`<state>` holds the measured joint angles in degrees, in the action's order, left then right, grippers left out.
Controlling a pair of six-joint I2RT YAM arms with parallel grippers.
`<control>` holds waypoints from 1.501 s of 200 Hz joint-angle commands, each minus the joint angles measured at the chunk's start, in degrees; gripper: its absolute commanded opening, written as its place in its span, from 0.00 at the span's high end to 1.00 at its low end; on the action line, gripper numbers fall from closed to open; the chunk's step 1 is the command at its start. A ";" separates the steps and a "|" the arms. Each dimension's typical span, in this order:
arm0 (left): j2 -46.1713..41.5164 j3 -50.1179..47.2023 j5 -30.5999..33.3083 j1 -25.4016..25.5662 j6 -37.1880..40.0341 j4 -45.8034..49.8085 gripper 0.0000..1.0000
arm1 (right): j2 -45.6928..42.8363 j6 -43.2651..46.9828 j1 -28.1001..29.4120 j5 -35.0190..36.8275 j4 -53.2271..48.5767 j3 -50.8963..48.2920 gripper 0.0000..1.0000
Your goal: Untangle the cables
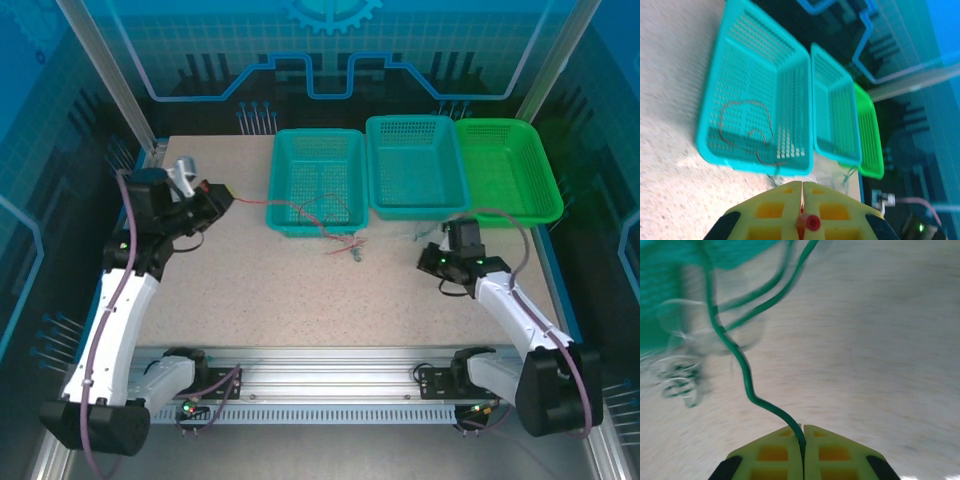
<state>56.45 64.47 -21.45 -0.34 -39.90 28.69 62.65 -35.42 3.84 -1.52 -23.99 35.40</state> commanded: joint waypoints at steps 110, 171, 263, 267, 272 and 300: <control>5.66 8.05 -13.36 0.16 -6.00 -23.02 1.00 | 0.07 0.62 -1.97 -0.76 -6.56 -0.29 1.00; 21.64 17.72 -10.94 2.78 -8.94 -34.20 1.00 | -0.23 0.17 -1.22 -2.06 -6.83 0.54 1.00; 47.31 20.95 -9.12 7.94 -3.85 -39.54 1.00 | -4.20 0.61 -0.94 -2.17 -9.22 0.20 1.00; 48.19 21.50 -9.06 8.30 -3.24 -38.56 1.00 | -4.31 0.70 -0.94 -2.17 -9.38 0.26 1.00; 49.13 22.44 -8.81 8.68 -2.12 -36.82 1.00 | -4.37 0.77 -0.95 -2.09 -9.56 0.29 1.00; 53.41 27.24 -4.45 12.54 8.39 -25.32 0.84 | -4.56 0.97 -0.95 -2.00 -9.83 0.51 1.00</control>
<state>108.40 86.50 -29.50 8.73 -41.76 -4.86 59.00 -34.72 2.26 -3.07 -31.94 34.81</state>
